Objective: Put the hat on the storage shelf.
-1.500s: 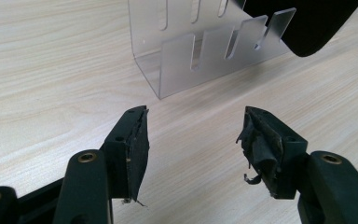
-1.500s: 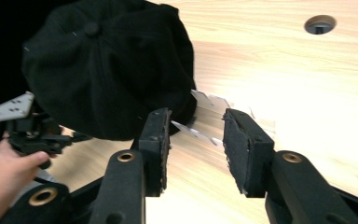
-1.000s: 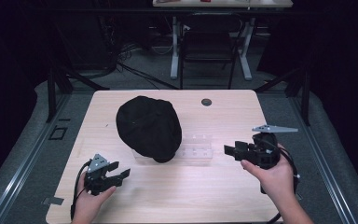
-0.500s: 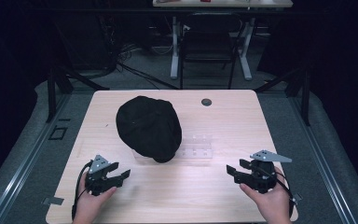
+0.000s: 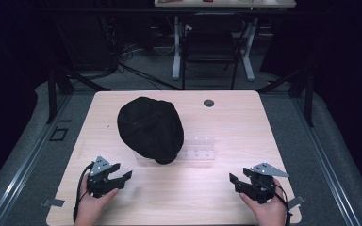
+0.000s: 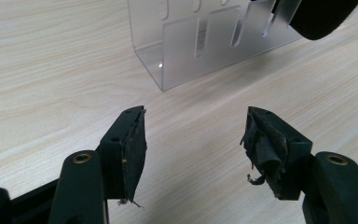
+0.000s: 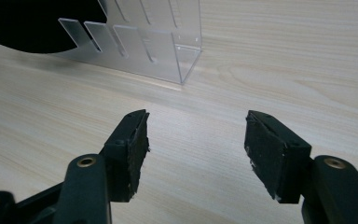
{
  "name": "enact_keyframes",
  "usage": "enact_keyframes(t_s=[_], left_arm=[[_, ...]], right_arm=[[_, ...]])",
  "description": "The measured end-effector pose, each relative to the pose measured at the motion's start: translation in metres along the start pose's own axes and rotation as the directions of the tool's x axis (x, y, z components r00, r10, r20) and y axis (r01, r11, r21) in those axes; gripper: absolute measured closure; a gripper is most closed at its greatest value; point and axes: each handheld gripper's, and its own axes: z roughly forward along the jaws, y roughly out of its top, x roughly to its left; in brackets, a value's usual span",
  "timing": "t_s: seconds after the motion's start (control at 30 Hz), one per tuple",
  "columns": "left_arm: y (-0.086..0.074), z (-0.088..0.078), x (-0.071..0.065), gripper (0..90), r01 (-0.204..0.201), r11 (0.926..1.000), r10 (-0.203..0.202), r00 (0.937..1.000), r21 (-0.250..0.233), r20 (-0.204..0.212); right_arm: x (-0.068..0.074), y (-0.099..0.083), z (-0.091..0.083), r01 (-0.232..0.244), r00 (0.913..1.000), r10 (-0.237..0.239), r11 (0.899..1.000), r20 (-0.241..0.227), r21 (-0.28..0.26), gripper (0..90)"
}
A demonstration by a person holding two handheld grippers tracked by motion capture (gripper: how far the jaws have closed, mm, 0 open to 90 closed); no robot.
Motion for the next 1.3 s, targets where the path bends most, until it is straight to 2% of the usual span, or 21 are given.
enact_keyframes(t_s=[0.07,0.1,0.23,0.47,0.6,0.67,0.9,1.03,1.17,1.3], left_arm=[[0.0,0.0,-0.001,39.8,-0.01,0.9999,0.01,0.9999,0.004,0.004],[-0.001,0.002,-0.002,40.1,-0.013,0.9999,0.013,0.9999,0.01,0.002],[-0.001,0.004,-0.004,40.5,-0.016,0.9997,0.016,0.9998,0.02,0.009],[-0.001,0.007,-0.007,41.2,-0.026,0.9991,0.025,0.9993,0.034,0.028],[0.0,0.01,-0.01,42.7,-0.029,0.9985,0.027,0.9988,0.047,0.04],[0.0,0.011,-0.012,43.0,-0.034,0.9987,0.032,0.9983,0.039,0.049],[0.001,0.013,-0.015,43.0,-0.055,0.9978,0.053,0.9973,0.036,0.051],[0.002,0.013,-0.017,43.1,-0.058,0.9978,0.056,0.9966,0.033,0.061],[0.002,0.015,-0.019,43.7,-0.074,0.9967,0.071,0.9952,0.036,0.067],[0.003,0.015,-0.02,44.0,-0.068,0.9972,0.065,0.9952,0.032,0.073]], right_arm=[[-0.002,-0.003,0.001,0.01,0.9999,-0.01,1.0,0.013,-0.006,38.9],[-0.003,-0.007,0.001,0.004,0.9998,-0.003,1.0,0.018,-0.028,39.0],[-0.009,-0.017,0.001,-0.019,0.9996,0.02,0.999,0.018,-0.048,39.6],[-0.02,-0.025,0.004,-0.067,0.9975,0.068,0.997,0.02,-0.034,39.6],[-0.023,-0.027,0.006,-0.065,0.9975,0.066,0.997,0.024,-0.039,39.9],[-0.024,-0.028,0.006,-0.069,0.9975,0.07,0.997,0.016,-0.042,39.9],[-0.016,-0.027,0.014,-0.007,1.0,0.007,0.999,0.0,-0.037,39.9],[-0.014,-0.027,0.019,0.008,0.9999,-0.008,1.0,-0.008,-0.022,39.9],[-0.016,-0.027,0.02,0.002,0.9999,-0.002,1.0,-0.01,-0.021,39.8],[-0.019,-0.026,0.019,-0.018,0.9998,0.018,1.0,-0.003,-0.025,40.0]])
